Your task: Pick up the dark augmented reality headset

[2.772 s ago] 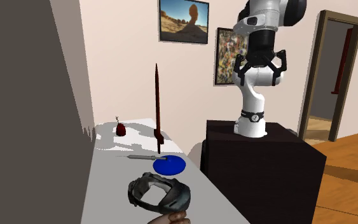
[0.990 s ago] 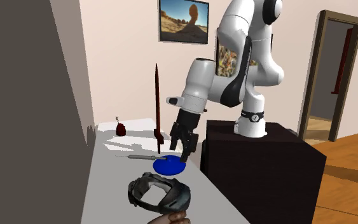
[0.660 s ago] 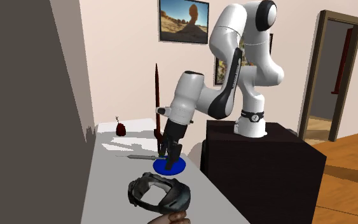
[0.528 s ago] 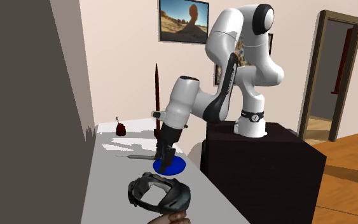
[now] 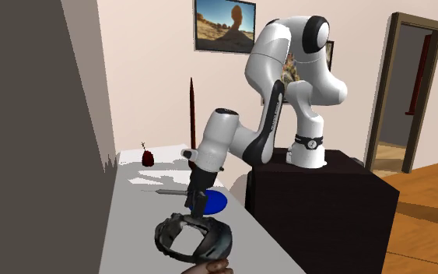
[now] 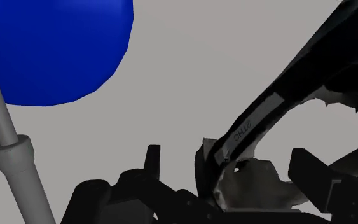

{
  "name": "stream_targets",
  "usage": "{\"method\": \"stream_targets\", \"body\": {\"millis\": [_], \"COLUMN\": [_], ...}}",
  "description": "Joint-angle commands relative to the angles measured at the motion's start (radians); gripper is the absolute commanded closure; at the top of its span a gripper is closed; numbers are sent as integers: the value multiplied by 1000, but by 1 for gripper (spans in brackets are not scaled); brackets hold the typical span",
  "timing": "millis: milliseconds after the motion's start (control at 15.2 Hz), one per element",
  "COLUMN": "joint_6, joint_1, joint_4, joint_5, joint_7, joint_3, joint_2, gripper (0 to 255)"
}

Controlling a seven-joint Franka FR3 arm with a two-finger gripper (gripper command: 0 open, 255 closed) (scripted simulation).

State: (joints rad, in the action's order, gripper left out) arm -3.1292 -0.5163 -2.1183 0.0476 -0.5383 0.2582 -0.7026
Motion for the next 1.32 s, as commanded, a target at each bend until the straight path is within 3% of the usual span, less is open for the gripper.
{"method": "stream_targets", "body": {"millis": [0, 66, 132, 726, 1254], "joint_6": [-12, -12, -13, -12, 53], "joint_1": [-7, -7, -4, -7, 12], "joint_4": [11, 11, 9, 11, -32], "joint_5": [-1, -1, -2, -1, 8], "joint_7": [0, 0, -2, 0, 8], "joint_3": [-5, -6, -4, -5, 16], "joint_2": [-23, -23, -22, -23, 86], "gripper": [0, 0, 255, 255, 255]}}
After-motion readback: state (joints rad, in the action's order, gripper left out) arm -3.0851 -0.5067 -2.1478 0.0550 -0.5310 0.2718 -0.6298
